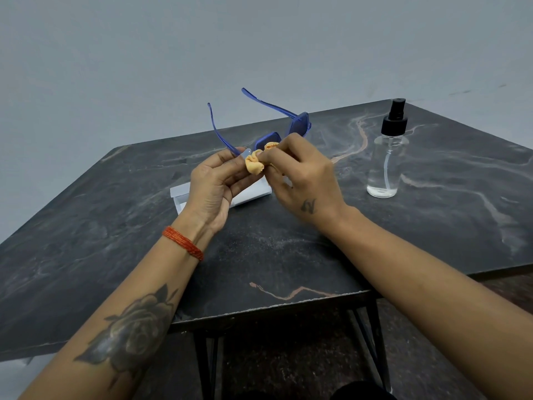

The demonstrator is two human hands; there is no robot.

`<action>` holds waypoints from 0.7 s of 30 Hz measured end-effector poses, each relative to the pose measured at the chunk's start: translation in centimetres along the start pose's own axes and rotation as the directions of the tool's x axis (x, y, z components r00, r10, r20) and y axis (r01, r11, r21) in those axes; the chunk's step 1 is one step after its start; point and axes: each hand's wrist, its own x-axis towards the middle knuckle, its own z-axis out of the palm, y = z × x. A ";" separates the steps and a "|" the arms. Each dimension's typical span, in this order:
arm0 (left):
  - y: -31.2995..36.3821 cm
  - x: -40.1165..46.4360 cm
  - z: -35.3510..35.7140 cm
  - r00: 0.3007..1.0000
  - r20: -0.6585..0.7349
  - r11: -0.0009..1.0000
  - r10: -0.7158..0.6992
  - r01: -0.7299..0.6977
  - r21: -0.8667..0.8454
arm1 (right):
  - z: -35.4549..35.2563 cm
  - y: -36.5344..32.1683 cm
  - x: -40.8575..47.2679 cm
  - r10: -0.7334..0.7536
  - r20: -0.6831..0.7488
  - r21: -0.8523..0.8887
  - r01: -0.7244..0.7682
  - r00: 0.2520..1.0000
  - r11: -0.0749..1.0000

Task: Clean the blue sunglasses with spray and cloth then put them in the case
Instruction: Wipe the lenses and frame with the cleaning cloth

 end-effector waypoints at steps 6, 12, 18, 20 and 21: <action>0.0 -0.3 0.1 1.000 0.008 1.000 -0.005 0.005 -0.004 | 0.0 0.3 -0.2 0.073 0.045 -0.014 -0.072 0.996 0.997; 0.2 -0.2 0.1 1.000 -0.015 1.000 0.000 0.000 0.005 | -0.1 0.7 0.3 0.255 -0.090 0.044 -0.252 0.963 0.967; 0.0 -0.3 0.2 0.999 0.005 0.996 0.038 -0.038 0.078 | -0.1 0.1 0.5 0.077 -0.129 0.062 -0.069 0.989 0.996; -0.1 -0.3 0.1 0.999 0.014 0.993 0.050 -0.051 0.103 | 0.3 0.1 0.2 -0.062 -0.057 -0.043 0.060 0.996 0.997; -0.2 -0.3 0.1 0.998 0.015 0.992 0.054 -0.055 0.115 | 0.4 0.2 0.2 -0.105 -0.023 -0.075 0.103 0.994 0.992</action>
